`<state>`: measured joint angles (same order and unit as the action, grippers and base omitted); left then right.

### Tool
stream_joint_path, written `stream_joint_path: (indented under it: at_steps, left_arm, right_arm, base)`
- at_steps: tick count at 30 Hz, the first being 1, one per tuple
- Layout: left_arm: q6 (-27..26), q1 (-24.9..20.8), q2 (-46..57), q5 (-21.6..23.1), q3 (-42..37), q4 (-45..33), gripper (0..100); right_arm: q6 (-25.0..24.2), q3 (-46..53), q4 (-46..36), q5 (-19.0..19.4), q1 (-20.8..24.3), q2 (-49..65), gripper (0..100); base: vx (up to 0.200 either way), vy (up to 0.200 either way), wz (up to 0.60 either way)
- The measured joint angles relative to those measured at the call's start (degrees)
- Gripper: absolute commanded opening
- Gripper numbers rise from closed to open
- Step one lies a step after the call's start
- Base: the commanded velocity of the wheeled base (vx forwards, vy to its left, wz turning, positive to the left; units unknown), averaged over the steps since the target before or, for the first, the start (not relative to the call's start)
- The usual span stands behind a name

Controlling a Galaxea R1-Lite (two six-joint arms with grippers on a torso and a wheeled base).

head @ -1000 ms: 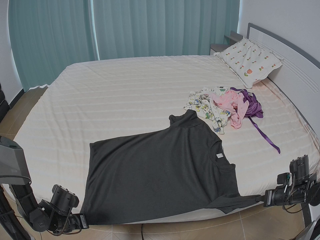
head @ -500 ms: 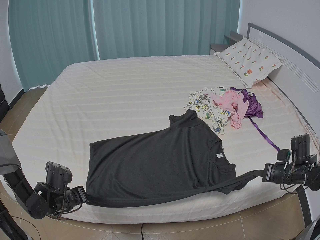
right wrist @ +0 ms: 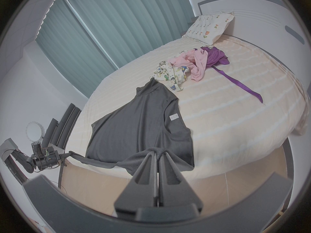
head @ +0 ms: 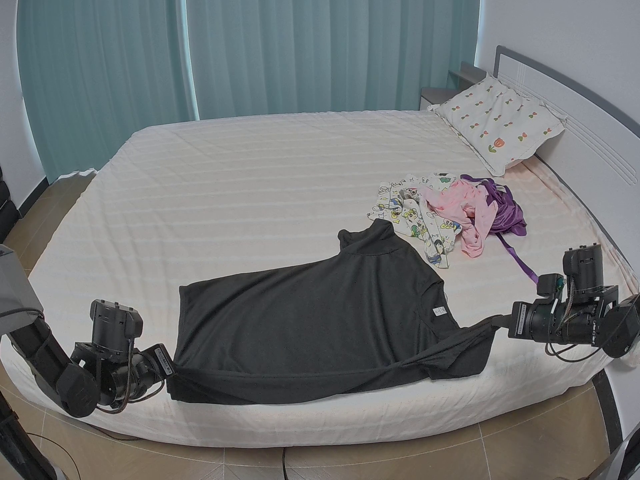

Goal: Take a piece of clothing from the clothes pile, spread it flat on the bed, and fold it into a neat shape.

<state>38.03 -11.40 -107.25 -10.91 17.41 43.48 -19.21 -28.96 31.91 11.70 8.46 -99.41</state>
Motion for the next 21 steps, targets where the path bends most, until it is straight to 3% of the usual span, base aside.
stream_joint_path:
  at_steps: [21]
  left_arm:
    - [-0.1, 3.2, -12.4, -0.3, 11.4, 0.2, 0]
  right_arm:
    - [-0.2, -11.9, 0.1, -1.0, 0.2, -11.1, 0]
  base:
    - [0.000, 0.000, 0.00]
